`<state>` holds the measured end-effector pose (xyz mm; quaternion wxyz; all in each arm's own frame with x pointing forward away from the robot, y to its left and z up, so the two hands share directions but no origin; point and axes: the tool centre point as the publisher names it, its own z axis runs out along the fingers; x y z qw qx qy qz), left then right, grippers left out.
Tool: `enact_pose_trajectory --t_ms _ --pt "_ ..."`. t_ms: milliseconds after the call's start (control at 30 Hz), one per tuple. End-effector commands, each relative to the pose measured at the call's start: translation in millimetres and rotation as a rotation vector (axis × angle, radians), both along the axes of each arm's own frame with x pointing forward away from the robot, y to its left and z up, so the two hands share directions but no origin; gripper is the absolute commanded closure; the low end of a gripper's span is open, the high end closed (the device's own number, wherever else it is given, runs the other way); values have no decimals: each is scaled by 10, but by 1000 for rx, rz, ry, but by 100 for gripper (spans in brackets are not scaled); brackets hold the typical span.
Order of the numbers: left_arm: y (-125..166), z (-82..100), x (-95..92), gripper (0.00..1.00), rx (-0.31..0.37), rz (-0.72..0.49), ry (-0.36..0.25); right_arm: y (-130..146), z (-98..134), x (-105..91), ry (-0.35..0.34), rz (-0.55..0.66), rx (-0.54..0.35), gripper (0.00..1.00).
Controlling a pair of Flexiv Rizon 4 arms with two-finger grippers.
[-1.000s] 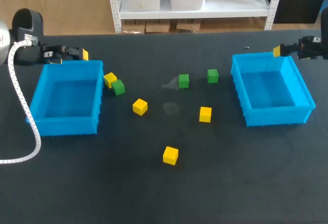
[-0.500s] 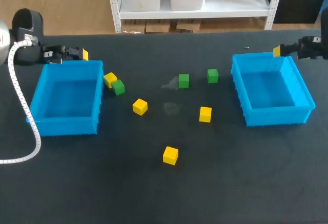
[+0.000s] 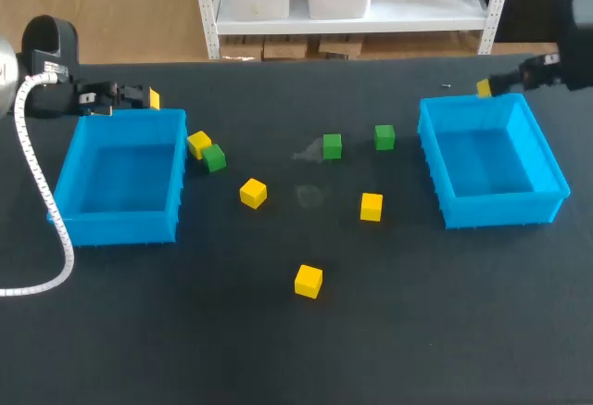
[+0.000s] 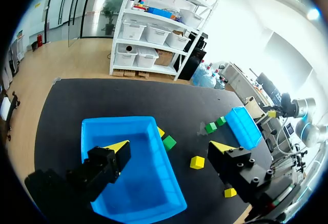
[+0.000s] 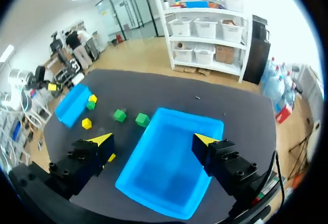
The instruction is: Put the green cubes in the right bin and the yellow cubes in the left bin.
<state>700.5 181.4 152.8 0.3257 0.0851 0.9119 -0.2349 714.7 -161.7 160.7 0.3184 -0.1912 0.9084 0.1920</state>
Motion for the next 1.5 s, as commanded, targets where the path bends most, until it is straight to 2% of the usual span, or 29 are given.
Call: enact_pose_trajectory --t_ms 33,400,767,1167,1333,1500 --pt "24 -17 -8 0 -10 -7 -7 148 39 77 2 16 -104 0" --pt "24 -17 -8 0 -10 -7 -7 482 44 244 -17 189 -305 0" --pt "24 -17 -8 0 -10 -7 -7 1056 -217 305 -56 519 -557 0" --pt "24 -17 -8 0 -10 -7 -7 1496 -602 525 -25 755 -658 0" --pt "24 -17 -8 0 -10 -7 -7 1665 -834 626 -3 879 -714 0" --pt "24 -17 -8 0 -10 -7 -7 1792 -1027 749 18 945 -746 0"
